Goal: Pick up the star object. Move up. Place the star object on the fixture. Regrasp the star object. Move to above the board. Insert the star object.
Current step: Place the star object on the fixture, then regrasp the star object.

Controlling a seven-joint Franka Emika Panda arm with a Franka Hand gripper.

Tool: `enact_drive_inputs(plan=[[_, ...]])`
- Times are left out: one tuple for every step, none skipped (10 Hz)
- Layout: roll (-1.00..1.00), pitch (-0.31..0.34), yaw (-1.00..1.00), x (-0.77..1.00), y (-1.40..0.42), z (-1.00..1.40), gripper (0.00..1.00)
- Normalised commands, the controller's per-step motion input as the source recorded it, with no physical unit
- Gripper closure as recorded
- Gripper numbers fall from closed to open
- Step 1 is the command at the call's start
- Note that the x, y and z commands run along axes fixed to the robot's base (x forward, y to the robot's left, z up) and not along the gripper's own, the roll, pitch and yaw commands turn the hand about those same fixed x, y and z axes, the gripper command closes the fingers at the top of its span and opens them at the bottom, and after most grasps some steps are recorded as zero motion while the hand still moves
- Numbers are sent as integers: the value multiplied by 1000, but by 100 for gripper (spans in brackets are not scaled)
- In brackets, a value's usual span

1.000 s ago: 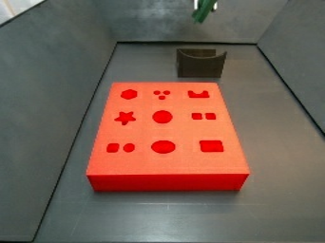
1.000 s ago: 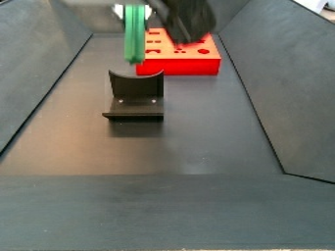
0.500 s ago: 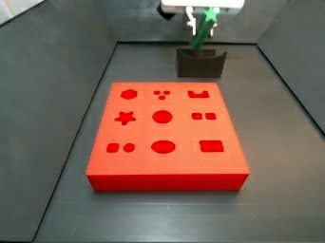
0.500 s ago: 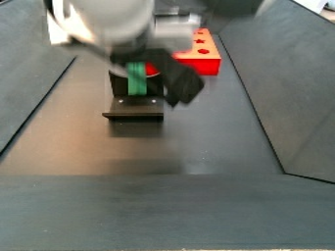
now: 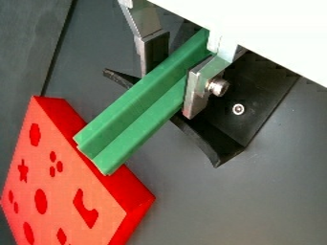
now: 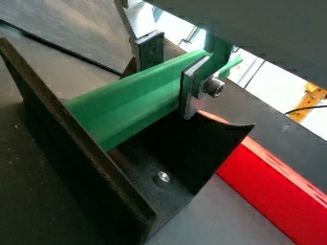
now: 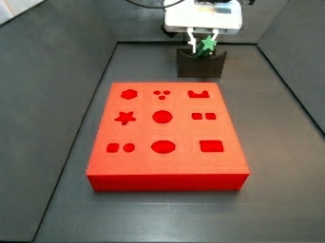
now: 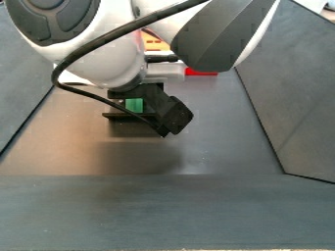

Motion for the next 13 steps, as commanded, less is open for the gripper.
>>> enact_drive_inputs(plan=[[-115, -61, -105, 70, 90, -295, 100], [-115, -61, -73, 70, 88, -295, 100], [-115, -61, -61, 70, 88, -295, 100], [0, 0, 0, 0, 0, 0, 0], [-26, -58, -82, 0, 0, 1000, 0], [-20, -55, -71, -7, 4, 1000, 0], [0, -48, -32, -28, 8, 1000, 0], [15, -46, -14, -30, 7, 1000, 0], [39, -33, 14, -41, 0, 1000, 0], [45, -22, 27, -44, 1, 932, 0], [54, 10, 39, -39, 3, 636, 0], [57, 32, 40, -34, 2, 454, 0], [55, 53, 32, -32, 4, 275, 0]])
